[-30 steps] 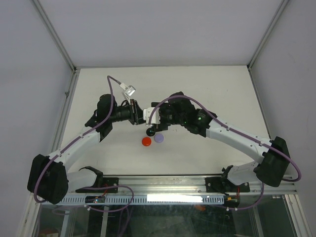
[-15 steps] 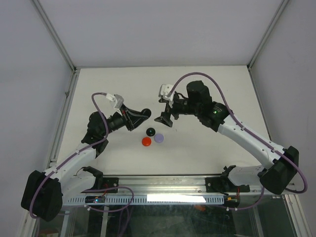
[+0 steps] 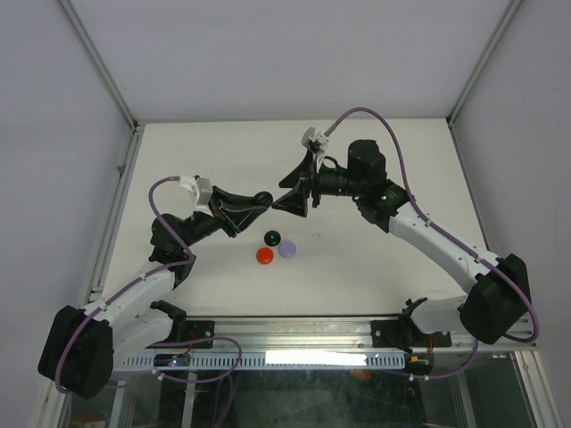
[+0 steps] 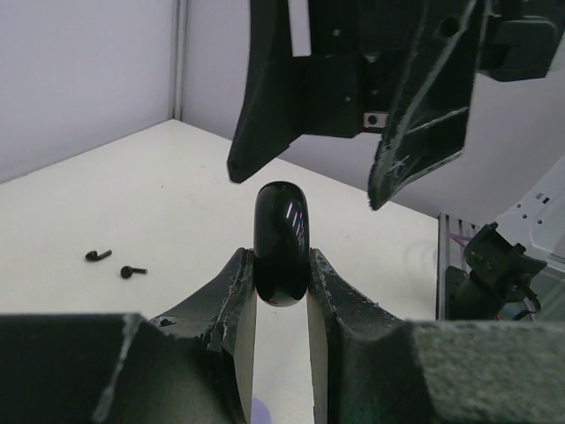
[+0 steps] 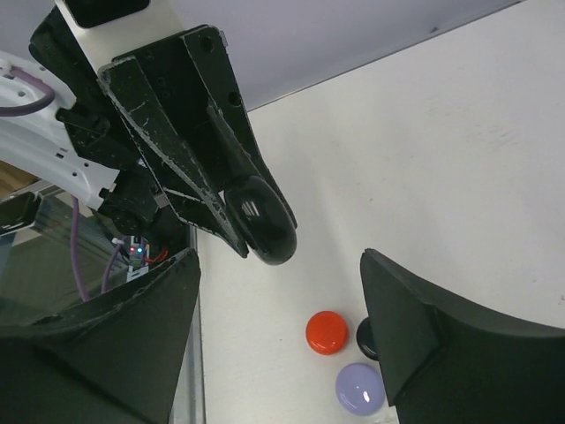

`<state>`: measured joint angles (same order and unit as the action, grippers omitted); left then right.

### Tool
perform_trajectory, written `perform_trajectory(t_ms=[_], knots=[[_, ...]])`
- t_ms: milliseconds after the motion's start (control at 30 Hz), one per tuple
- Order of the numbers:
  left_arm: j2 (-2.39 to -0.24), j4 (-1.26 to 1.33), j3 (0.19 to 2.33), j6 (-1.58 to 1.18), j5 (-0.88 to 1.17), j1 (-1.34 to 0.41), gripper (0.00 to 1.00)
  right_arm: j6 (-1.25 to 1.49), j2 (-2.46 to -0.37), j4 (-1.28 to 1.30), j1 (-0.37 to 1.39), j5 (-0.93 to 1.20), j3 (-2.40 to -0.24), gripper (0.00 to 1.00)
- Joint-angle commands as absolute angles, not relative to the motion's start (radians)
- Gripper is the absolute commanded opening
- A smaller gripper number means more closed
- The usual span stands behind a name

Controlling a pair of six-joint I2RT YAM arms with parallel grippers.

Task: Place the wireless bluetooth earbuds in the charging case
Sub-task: Open the charging case.

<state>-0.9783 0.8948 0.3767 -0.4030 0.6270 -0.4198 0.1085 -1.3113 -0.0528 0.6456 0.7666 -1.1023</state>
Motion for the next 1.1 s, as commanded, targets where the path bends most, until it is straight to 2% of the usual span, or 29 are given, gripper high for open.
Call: perform_trajectory(t_ms=[0, 1067], knots=[[-0.984, 1.041, 0.364, -0.383, 0.709, -0.425, 0.0, 0.225, -1.345, -0.219, 0.65, 0.868, -1.107, 0.76], [-0.963, 1.032, 0.374, -0.315, 0.871, -0.451, 0.0, 0.199, -1.372, -0.135, 0.635, 0.787, -1.175, 0.73]])
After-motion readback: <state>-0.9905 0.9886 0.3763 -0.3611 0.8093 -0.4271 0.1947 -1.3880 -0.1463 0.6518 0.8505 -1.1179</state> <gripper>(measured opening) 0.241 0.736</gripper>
